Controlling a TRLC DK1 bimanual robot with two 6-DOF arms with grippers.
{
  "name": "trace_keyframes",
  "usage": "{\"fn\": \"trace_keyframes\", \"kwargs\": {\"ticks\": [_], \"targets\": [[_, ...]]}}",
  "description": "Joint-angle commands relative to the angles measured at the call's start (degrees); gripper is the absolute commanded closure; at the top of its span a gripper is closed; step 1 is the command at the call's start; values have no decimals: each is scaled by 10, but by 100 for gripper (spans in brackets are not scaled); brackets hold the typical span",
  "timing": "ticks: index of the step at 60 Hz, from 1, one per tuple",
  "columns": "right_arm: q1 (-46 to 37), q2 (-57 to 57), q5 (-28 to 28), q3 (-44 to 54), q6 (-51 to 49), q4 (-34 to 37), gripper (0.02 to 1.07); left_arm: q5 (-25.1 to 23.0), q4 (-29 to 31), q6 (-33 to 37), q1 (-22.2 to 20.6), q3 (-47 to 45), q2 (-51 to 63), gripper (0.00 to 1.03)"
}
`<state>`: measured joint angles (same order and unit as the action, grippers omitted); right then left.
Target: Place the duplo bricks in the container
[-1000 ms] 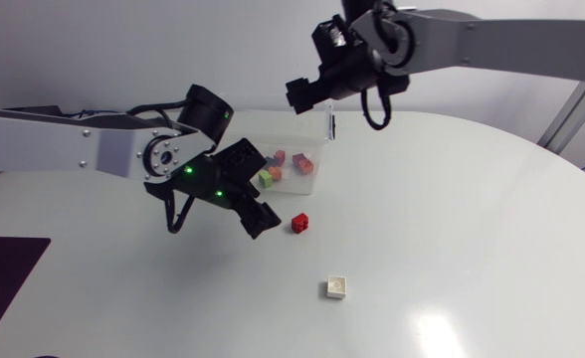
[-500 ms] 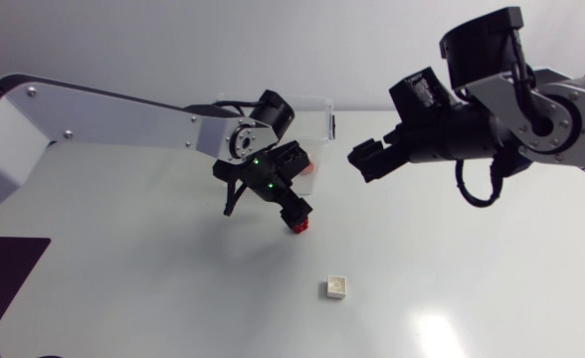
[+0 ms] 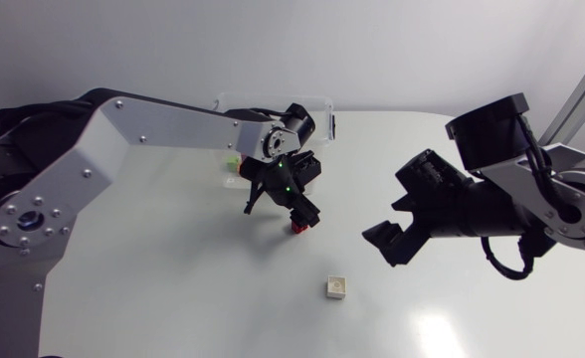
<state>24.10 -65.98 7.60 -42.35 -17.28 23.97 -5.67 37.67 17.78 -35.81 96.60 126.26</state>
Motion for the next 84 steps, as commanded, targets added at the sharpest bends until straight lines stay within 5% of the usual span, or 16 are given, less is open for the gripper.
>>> {"fn": "trace_keyframes", "kwargs": {"ticks": [1, 5, 20, 50, 54, 60, 63, 75, 84], "targets": [[22, 16, 5, 23, -29, 18, 7, 1, 21, -15, -6, 27, 33, 49], [39, 17, 10, 30, -46, 30, 7, 1, 31, -15, -8, 34, 42, 60], [103, -34, 22, 34, -111, 43, 7, 1, 78, -15, -17, 46, 51, 69], [102, -246, 29, -49, -226, 45, 7, -3, 86, -5, 19, -52, -131, 69], [97, -265, 30, -58, -232, 45, 7, -6, 81, -5, 21, -50, -123, 66], [89, -289, 34, -67, -239, 46, 12, -11, 86, -18, 22, -26, -87, 19], [88, -296, 35, -67, -244, 48, 12, -14, 93, -25, 22, -11, -73, 11], [82, -322, 49, -75, -258, 51, 25, -26, 110, -64, 18, 28, -22, 7], [82, -324, 66, -69, -258, 51, 70, -27, 115, -85, 14, 50, 1, 7]]}}
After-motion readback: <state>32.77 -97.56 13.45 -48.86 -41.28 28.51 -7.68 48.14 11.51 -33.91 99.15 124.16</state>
